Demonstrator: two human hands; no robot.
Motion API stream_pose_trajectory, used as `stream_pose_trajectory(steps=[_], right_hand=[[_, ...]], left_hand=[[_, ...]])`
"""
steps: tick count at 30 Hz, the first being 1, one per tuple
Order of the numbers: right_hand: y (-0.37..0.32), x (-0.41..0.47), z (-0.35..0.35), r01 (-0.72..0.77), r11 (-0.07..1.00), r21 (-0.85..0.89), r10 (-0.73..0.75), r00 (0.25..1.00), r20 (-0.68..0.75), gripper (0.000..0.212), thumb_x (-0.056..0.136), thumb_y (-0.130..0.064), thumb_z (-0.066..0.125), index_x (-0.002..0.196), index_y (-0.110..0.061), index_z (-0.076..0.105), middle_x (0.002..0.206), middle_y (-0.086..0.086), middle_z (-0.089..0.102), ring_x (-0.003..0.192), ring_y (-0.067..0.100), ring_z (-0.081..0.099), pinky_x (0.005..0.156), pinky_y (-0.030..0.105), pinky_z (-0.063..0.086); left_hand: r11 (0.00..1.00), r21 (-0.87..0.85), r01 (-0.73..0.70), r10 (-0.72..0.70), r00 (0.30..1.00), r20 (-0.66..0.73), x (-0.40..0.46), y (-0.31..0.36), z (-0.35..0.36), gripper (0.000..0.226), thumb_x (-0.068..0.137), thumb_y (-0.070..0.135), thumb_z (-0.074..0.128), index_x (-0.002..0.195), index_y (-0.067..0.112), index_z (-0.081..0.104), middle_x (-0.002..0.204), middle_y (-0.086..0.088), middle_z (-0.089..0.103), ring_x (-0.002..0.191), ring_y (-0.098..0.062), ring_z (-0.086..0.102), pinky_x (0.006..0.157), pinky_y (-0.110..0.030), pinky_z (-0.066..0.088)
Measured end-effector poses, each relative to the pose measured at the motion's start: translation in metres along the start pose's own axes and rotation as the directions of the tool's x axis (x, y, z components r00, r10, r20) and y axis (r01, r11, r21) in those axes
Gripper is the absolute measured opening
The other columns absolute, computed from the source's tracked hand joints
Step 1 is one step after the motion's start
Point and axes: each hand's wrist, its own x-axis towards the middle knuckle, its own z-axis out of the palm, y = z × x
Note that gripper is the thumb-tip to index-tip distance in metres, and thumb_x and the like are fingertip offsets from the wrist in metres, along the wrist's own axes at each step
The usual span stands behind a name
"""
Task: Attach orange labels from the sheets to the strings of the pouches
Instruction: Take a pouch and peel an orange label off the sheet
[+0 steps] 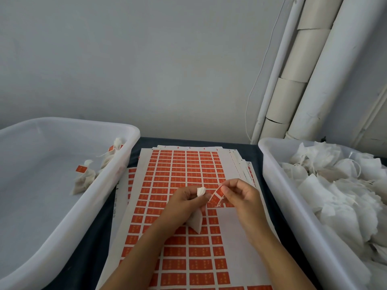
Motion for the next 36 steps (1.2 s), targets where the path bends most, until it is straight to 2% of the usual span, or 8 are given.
stream_pose_trajectory(steps=[6, 13, 18, 22, 25, 30, 36], right_hand=[[-0.001, 0.001, -0.007, 0.029, 0.999, -0.04, -0.029, 0.999, 0.015, 0.003, 0.086, -0.022, 0.063, 0.084, -0.023, 0.062, 0.088, -0.011, 0.067, 0.08, -0.001, 0.066, 0.06, 0.008, 0.049], [0.001, 0.0, 0.0, 0.039, 0.996, -0.076, -0.036, 0.998, 0.042, 0.004, 0.088, -0.024, 0.061, 0.091, -0.021, 0.062, 0.094, -0.009, 0.067, 0.081, 0.007, 0.067, 0.069, 0.014, 0.054], [0.0, 0.0, 0.005, 0.049, 0.997, -0.066, -0.045, 0.997, 0.065, 0.004, 0.091, -0.023, 0.056, 0.088, -0.026, 0.056, 0.096, -0.014, 0.062, 0.083, 0.005, 0.065, 0.065, 0.01, 0.052], [0.001, 0.001, 0.007, 0.037, 0.997, -0.07, -0.032, 0.996, 0.081, 0.007, 0.095, -0.024, 0.049, 0.09, -0.025, 0.053, 0.097, -0.013, 0.06, 0.086, 0.005, 0.062, 0.063, 0.006, 0.049], [0.001, 0.002, 0.006, 0.021, 0.999, -0.042, -0.016, 0.995, 0.1, 0.009, 0.096, -0.025, 0.045, 0.093, -0.021, 0.053, 0.098, -0.009, 0.062, 0.085, 0.008, 0.064, 0.057, 0.011, 0.051], [0.001, 0.002, 0.004, 0.032, 0.998, -0.047, -0.026, 0.991, 0.13, 0.009, 0.096, -0.019, 0.047, 0.091, -0.022, 0.054, 0.095, -0.008, 0.063, 0.076, 0.005, 0.065, 0.056, 0.015, 0.052], [0.001, 0.001, 0.006, 0.058, 0.993, -0.106, -0.044, 0.99, 0.134, 0.008, 0.095, -0.02, 0.05, 0.089, -0.024, 0.054, 0.095, -0.012, 0.061, 0.083, 0.01, 0.063, 0.058, 0.013, 0.052]], left_hand=[[1.0, 0.022, -0.007, 0.008, 1.0, -0.015, 0.001, 0.0, 0.002, 0.027, 0.088, 0.032, 0.063, 0.062, 0.027, 0.065, 0.062, 0.016, 0.067, 0.058, 0.0, 0.065, 0.05, -0.007, 0.044], [0.999, 0.034, -0.01, 0.01, 1.0, -0.003, 0.001, -0.001, 0.002, 0.026, 0.091, 0.031, 0.059, 0.066, 0.025, 0.065, 0.06, 0.016, 0.066, 0.056, -0.001, 0.064, 0.051, -0.007, 0.044], [1.0, 0.022, -0.015, 0.014, 1.0, 0.011, 0.0, 0.0, 0.001, 0.026, 0.092, 0.029, 0.057, 0.067, 0.026, 0.067, 0.066, 0.014, 0.069, 0.061, -0.003, 0.067, 0.052, -0.008, 0.046], [0.998, 0.051, -0.035, 0.034, 0.999, 0.021, 0.0, 0.0, 0.002, 0.027, 0.092, 0.029, 0.057, 0.066, 0.026, 0.064, 0.059, 0.016, 0.065, 0.056, -0.001, 0.063, 0.053, -0.008, 0.044], [0.997, 0.064, -0.037, 0.036, 0.999, 0.019, 0.001, -0.001, 0.002, 0.026, 0.091, 0.031, 0.058, 0.066, 0.024, 0.063, 0.056, 0.016, 0.063, 0.054, 0.0, 0.062, 0.053, -0.008, 0.044], [0.997, 0.069, -0.024, 0.023, 1.0, 0.015, 0.002, -0.002, 0.002, 0.025, 0.091, 0.031, 0.059, 0.067, 0.023, 0.064, 0.057, 0.015, 0.064, 0.055, -0.001, 0.062, 0.052, -0.008, 0.044], [0.997, 0.071, -0.024, 0.023, 1.0, 0.011, 0.002, -0.002, 0.002, 0.029, 0.092, 0.03, 0.057, 0.064, 0.023, 0.063, 0.056, 0.014, 0.063, 0.053, 0.0, 0.061, 0.052, -0.008, 0.044]])
